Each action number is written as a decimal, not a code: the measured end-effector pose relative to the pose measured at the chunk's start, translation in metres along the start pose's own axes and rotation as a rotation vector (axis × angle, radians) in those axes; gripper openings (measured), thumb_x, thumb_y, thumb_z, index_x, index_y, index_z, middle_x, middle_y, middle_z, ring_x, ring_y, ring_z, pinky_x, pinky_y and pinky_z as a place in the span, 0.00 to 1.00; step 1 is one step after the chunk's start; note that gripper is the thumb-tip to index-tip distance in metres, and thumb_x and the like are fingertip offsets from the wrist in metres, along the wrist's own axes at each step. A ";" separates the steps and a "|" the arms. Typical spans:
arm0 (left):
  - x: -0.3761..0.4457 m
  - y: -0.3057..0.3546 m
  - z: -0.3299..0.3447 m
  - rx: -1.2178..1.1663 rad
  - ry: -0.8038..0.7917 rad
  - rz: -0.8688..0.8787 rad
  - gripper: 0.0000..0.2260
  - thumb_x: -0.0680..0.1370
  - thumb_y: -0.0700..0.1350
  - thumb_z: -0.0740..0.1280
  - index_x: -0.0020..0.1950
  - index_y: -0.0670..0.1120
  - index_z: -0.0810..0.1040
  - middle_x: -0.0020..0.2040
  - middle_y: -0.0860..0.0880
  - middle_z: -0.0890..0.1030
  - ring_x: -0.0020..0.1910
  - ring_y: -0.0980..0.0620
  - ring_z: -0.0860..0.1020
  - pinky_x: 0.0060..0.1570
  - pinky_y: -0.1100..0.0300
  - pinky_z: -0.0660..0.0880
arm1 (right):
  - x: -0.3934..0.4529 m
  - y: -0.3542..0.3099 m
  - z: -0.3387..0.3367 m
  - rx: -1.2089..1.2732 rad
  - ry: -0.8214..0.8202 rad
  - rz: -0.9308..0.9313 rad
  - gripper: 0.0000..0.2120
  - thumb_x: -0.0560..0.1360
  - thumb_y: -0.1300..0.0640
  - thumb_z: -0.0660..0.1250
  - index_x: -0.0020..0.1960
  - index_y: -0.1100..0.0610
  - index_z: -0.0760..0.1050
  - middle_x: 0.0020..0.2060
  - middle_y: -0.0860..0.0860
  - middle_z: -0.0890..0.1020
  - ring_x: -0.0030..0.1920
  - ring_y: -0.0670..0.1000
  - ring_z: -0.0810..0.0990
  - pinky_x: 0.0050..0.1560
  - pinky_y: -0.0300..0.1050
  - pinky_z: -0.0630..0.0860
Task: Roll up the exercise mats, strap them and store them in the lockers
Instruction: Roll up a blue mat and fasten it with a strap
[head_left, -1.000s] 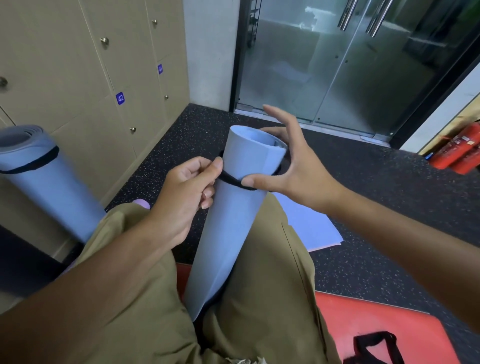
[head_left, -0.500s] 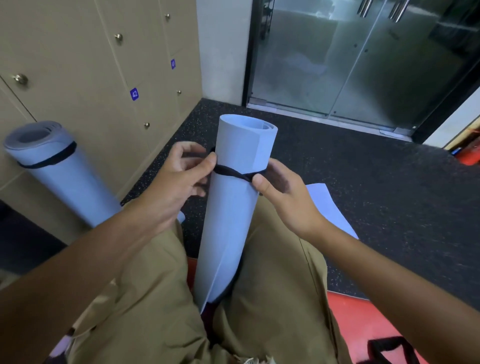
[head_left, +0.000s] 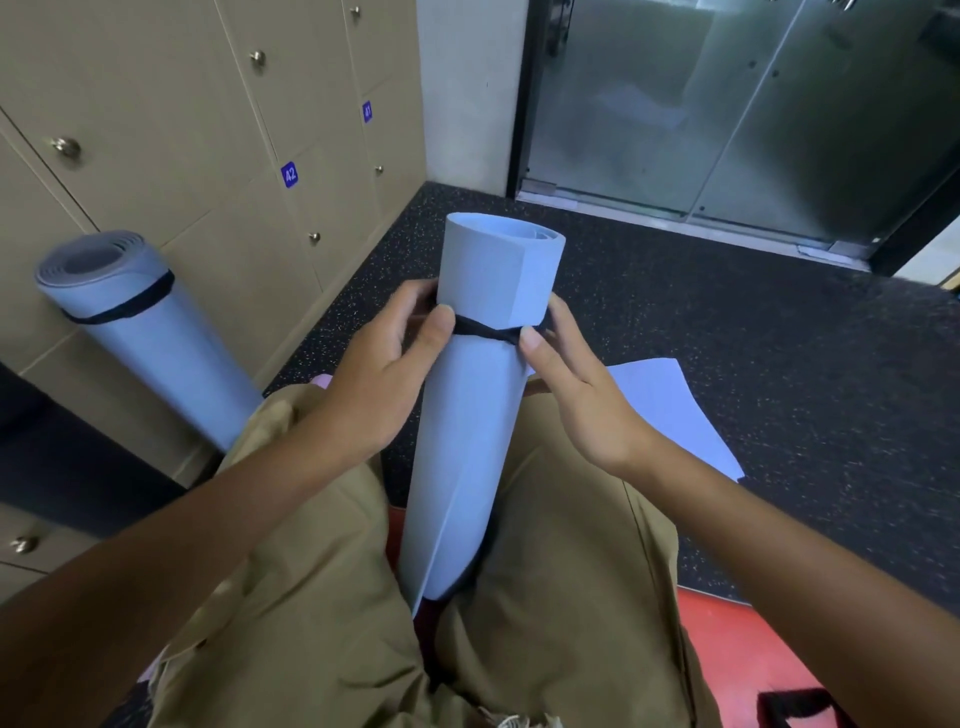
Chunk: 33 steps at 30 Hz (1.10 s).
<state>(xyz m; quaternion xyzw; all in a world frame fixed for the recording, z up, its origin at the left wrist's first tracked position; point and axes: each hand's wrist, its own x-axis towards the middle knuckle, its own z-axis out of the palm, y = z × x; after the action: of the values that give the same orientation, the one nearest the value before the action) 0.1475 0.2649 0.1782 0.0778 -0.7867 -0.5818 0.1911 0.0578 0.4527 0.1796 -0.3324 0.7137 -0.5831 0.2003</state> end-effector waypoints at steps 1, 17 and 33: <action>-0.001 0.001 0.002 0.007 0.003 -0.006 0.24 0.79 0.65 0.60 0.70 0.54 0.72 0.63 0.56 0.82 0.64 0.55 0.80 0.65 0.42 0.76 | 0.002 -0.001 -0.001 -0.021 -0.010 0.000 0.22 0.86 0.49 0.56 0.79 0.47 0.59 0.67 0.38 0.77 0.68 0.41 0.74 0.67 0.40 0.73; 0.029 -0.031 0.013 -0.147 0.051 -0.065 0.36 0.76 0.44 0.76 0.78 0.53 0.60 0.66 0.60 0.78 0.64 0.59 0.79 0.58 0.60 0.79 | 0.050 0.010 -0.028 -0.252 -0.022 0.048 0.26 0.82 0.35 0.53 0.77 0.43 0.63 0.64 0.41 0.80 0.59 0.46 0.81 0.59 0.47 0.77; 0.194 -0.073 -0.086 0.380 -0.045 -0.043 0.46 0.68 0.59 0.80 0.77 0.63 0.56 0.71 0.61 0.73 0.65 0.56 0.77 0.68 0.51 0.73 | 0.172 0.053 -0.061 -0.547 -0.123 0.128 0.18 0.82 0.43 0.62 0.67 0.50 0.75 0.60 0.47 0.80 0.57 0.49 0.80 0.56 0.45 0.75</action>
<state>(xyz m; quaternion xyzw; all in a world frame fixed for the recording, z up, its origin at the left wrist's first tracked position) -0.0032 0.0989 0.1712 0.1163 -0.8847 -0.4282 0.1430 -0.1164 0.3788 0.1610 -0.3632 0.8505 -0.3338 0.1826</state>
